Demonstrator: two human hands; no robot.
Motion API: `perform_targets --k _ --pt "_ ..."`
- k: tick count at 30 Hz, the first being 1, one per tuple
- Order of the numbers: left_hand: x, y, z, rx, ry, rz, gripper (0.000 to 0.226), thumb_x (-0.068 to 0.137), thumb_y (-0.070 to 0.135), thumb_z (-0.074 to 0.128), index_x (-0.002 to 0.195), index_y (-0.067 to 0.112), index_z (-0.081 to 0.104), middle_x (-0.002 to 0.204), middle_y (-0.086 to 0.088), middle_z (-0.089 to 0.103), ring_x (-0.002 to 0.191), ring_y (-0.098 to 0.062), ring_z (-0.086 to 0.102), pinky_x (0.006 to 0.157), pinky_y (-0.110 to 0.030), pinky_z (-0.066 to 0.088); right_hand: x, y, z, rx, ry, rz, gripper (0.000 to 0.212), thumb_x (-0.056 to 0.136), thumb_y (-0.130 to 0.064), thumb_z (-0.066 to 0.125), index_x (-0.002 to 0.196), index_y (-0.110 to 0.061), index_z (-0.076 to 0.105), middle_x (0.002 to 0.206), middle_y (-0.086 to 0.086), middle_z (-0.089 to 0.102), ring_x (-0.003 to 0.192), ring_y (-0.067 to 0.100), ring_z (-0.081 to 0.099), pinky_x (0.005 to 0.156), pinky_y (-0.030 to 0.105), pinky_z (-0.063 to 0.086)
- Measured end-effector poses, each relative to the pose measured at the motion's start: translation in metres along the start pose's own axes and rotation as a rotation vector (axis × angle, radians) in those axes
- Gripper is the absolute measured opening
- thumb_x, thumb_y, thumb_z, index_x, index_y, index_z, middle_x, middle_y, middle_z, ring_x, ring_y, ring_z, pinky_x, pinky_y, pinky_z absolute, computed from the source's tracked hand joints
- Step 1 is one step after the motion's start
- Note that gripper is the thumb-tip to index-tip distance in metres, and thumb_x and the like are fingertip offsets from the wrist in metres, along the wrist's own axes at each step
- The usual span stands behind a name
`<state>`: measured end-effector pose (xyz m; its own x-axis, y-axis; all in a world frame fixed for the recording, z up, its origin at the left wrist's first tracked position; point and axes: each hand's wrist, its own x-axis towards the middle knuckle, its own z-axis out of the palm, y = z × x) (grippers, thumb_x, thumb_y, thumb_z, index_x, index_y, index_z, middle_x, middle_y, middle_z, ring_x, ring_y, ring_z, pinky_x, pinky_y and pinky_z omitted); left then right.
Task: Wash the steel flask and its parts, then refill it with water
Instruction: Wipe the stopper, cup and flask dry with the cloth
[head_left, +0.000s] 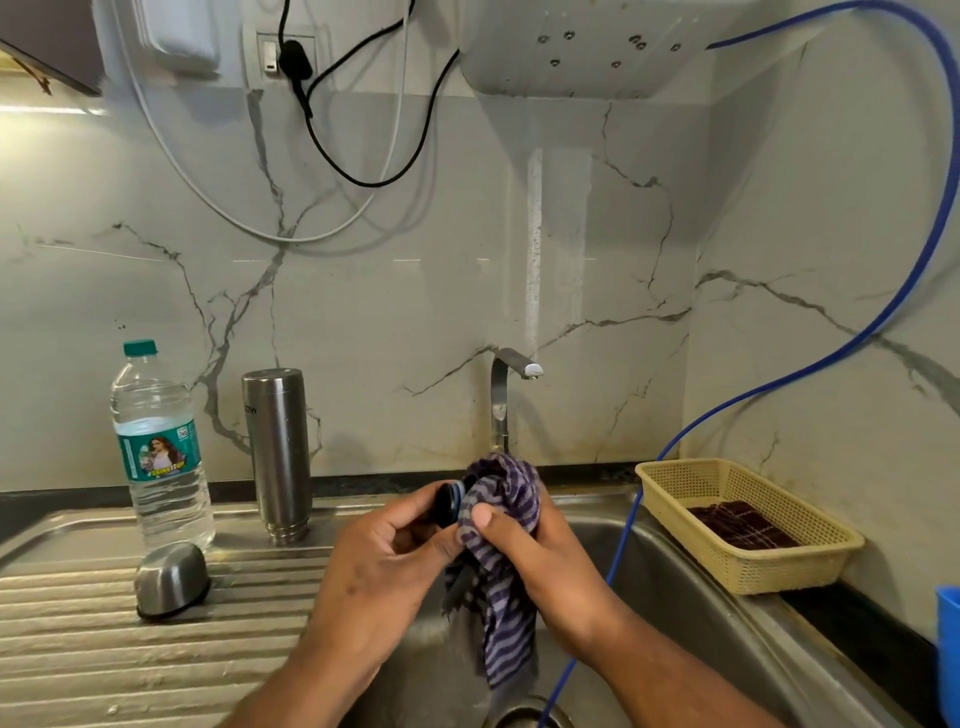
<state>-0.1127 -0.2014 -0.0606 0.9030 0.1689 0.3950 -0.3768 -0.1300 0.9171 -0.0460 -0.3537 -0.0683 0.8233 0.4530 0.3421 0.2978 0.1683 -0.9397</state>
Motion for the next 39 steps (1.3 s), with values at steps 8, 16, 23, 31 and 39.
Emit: perform_targets --k 8,16,23,31,39 --pt "0.007 0.006 -0.013 -0.242 -0.093 -0.32 0.035 0.087 0.029 0.072 0.107 0.0 0.076 0.106 -0.022 0.075 0.094 -0.031 0.074 0.084 -0.04 0.061 0.0 -0.001 -0.015 -0.543 0.026 -0.457 0.037 0.079 -0.019 0.075 0.114 -0.019 0.061 0.103 0.001 0.066 0.098 0.012 0.065 0.084 0.024 0.053" --pt "0.005 -0.003 -0.006 -0.143 -0.034 -0.151 0.027 0.079 0.028 0.073 0.092 0.006 0.083 0.099 -0.018 0.078 0.104 -0.033 0.073 0.094 -0.044 0.058 -0.002 -0.003 -0.005 -0.519 0.062 -0.393 0.03 0.076 -0.032 0.072 0.103 -0.026 0.061 0.093 -0.004 0.065 0.09 0.014 0.063 0.079 0.03 0.054" --pt "0.005 -0.002 -0.008 0.138 -0.041 0.229 0.021 0.088 0.042 0.073 0.108 0.044 0.077 0.108 0.012 0.078 0.108 -0.007 0.071 0.091 -0.022 0.056 -0.007 -0.015 0.003 -0.38 0.1 -0.197 0.048 0.064 -0.062 0.068 0.106 -0.041 0.058 0.104 -0.026 0.066 0.099 -0.005 0.063 0.08 0.007 0.046" --pt "0.011 -0.014 -0.012 0.647 0.013 0.588 0.042 0.085 0.036 0.077 0.125 0.028 0.07 0.117 0.027 0.064 0.108 0.006 0.063 0.087 -0.006 0.049 -0.003 -0.021 0.007 0.041 0.117 0.212 0.033 0.097 -0.038 0.058 0.104 -0.012 0.076 0.099 0.013 0.077 0.085 0.019 0.073 0.076 0.03 0.053" --pt "0.002 0.004 -0.004 -0.189 -0.066 -0.264 0.059 0.08 0.051 0.063 0.098 -0.004 0.073 0.084 -0.021 0.072 0.07 -0.029 0.068 0.061 -0.032 0.059 -0.003 -0.011 -0.003 -0.519 0.102 -0.314 0.008 0.094 -0.039 0.064 0.094 -0.031 0.065 0.09 -0.016 0.068 0.086 0.002 0.066 0.072 0.014 0.048"
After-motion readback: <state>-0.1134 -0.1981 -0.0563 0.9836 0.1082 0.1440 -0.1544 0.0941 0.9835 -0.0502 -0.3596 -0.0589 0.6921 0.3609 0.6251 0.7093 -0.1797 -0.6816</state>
